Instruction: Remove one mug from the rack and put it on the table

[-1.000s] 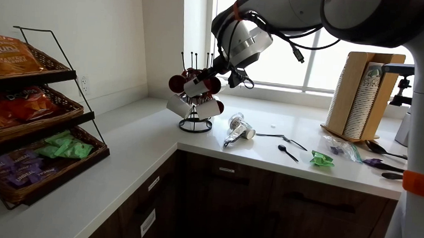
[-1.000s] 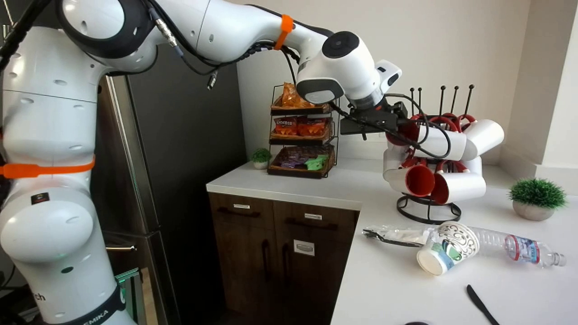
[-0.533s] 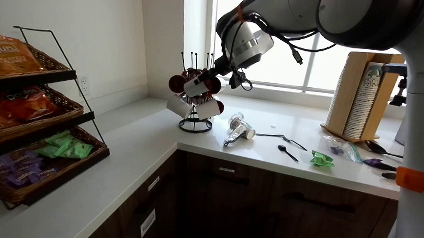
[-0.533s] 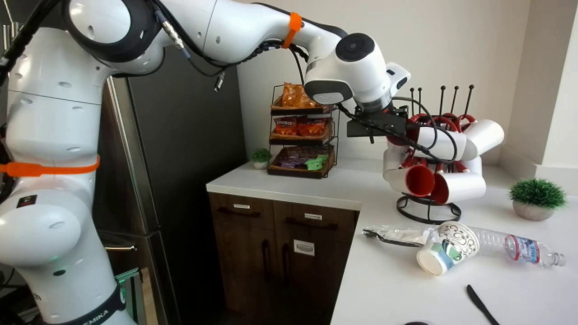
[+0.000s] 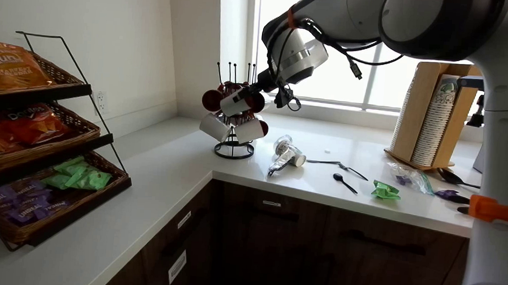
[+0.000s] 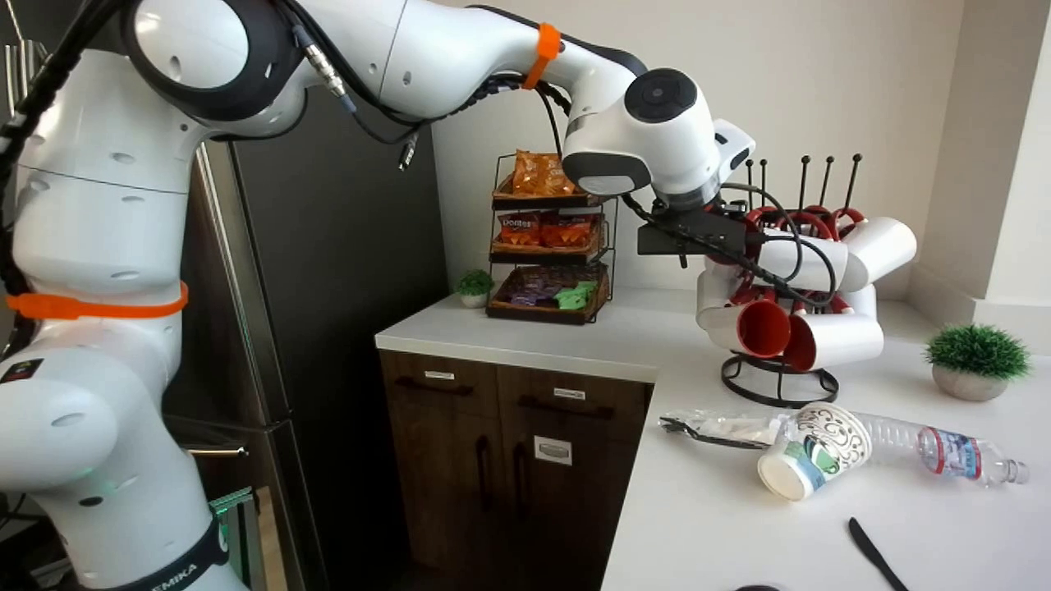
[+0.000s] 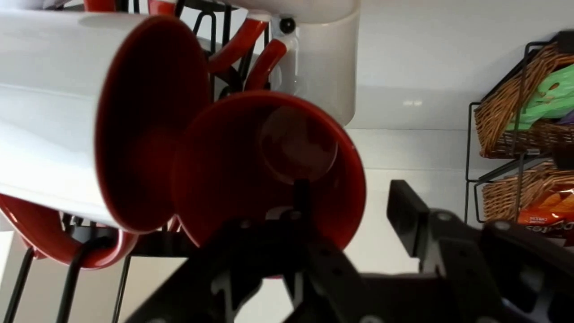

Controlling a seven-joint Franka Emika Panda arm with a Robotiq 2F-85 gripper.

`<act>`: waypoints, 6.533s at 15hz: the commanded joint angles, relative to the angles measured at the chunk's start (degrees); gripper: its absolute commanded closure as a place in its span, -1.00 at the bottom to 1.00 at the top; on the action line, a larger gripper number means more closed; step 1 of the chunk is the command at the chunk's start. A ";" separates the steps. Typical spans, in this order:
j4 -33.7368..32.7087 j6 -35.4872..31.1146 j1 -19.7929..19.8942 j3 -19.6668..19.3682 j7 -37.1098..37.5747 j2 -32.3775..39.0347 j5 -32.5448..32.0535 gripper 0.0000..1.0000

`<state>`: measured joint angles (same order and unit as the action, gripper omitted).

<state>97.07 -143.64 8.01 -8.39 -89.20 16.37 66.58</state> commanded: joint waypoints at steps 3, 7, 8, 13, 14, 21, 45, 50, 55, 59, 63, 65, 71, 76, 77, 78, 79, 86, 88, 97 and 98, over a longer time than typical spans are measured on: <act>-1.16 1.71 2.86 2.60 -2.21 0.71 0.70 0.90; -1.16 2.00 3.69 2.96 -2.34 0.88 0.77 0.94; -1.23 2.15 3.84 3.06 -2.37 0.92 0.88 0.94; -1.45 2.21 4.12 3.54 -2.73 0.77 1.24 0.93; -1.44 2.10 4.11 3.62 -2.74 0.64 1.22 0.93; -1.28 1.15 3.75 3.80 -1.99 -0.53 1.26 0.93; -4.84 0.90 3.28 3.73 11.22 -2.81 0.87 0.93; -7.49 0.67 3.69 3.52 16.06 -1.74 1.20 0.93; -8.06 0.76 3.89 3.62 18.27 -1.25 1.44 0.93; -8.02 0.60 3.84 3.51 19.67 -1.14 0.90 0.93; -7.73 0.75 3.94 3.46 20.09 -0.65 0.63 0.93; -7.45 0.63 4.04 3.36 20.20 -0.22 0.39 0.93; -7.28 0.81 4.15 3.54 19.30 0.36 0.53 0.93; -6.99 0.73 3.95 3.46 19.46 0.68 -0.57 0.93; -6.95 0.67 3.94 3.49 19.24 0.82 -0.67 0.93; -6.92 0.64 3.91 3.47 19.26 0.98 -0.99 0.93; -6.92 0.86 3.98 3.50 19.12 1.13 -1.12 0.93; -6.92 1.23 4.28 3.66 18.22 2.25 -1.69 0.93; -6.98 1.32 4.30 3.64 18.07 2.28 -1.76 0.93; -6.70 1.35 4.35 3.60 17.71 2.71 -1.81 0.93; -6.72 1.40 4.33 3.60 17.77 2.78 -1.91 0.93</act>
<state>91.45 -142.72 11.61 -4.84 -70.96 17.52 65.66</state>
